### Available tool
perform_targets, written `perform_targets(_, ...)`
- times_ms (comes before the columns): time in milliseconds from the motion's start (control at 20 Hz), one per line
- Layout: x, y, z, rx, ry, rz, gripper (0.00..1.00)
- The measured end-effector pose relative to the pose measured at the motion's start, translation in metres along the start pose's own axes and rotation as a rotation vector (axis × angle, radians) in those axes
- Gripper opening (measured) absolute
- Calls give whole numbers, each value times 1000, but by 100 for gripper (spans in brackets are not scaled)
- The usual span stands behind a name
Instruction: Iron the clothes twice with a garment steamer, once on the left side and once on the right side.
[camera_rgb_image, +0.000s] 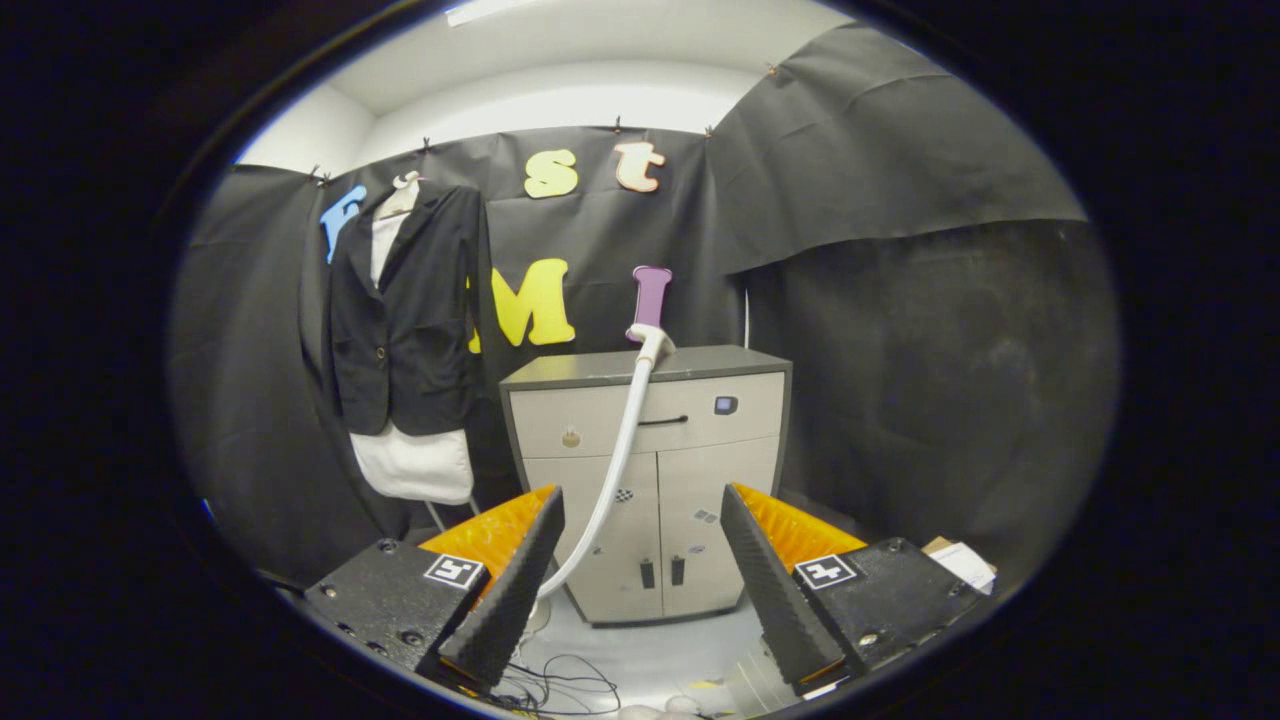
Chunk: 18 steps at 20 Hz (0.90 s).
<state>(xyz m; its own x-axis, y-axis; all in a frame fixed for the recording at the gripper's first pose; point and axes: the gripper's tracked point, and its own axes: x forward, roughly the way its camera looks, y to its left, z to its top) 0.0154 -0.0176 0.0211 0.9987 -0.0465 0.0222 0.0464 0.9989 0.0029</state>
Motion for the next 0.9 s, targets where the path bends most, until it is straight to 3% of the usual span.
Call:
perform_targets(300,69,-16,42,7,3,12,98)
perform_targets(900,288,-19,160,-87,49,111,98)
